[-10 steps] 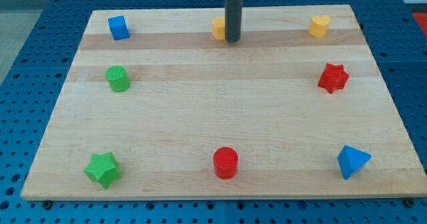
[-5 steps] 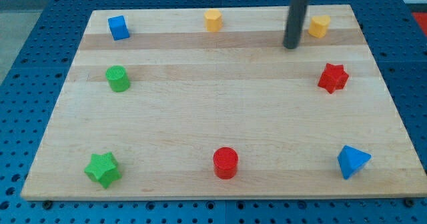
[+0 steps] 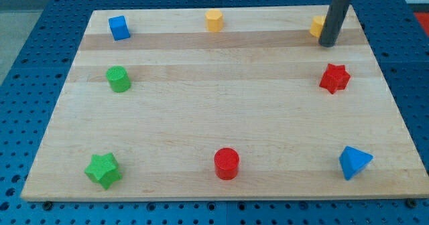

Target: Slightly nudge the yellow blocks up

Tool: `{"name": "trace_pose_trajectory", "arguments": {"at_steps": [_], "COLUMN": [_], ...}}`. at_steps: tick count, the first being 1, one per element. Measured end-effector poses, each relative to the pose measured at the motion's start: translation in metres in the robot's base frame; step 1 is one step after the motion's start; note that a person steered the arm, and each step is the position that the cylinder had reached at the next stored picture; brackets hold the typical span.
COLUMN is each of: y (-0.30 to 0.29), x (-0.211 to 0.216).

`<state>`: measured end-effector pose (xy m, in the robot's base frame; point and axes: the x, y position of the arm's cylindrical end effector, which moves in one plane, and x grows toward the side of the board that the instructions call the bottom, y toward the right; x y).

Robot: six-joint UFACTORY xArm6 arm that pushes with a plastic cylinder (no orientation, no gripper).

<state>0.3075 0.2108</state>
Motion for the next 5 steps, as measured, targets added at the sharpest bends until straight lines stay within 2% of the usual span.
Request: {"name": "trace_pose_trajectory", "arguments": {"at_steps": [2,4,5], "y": [0.0,0.0,-0.024], "x": [-0.034,-0.035,-0.016]}}
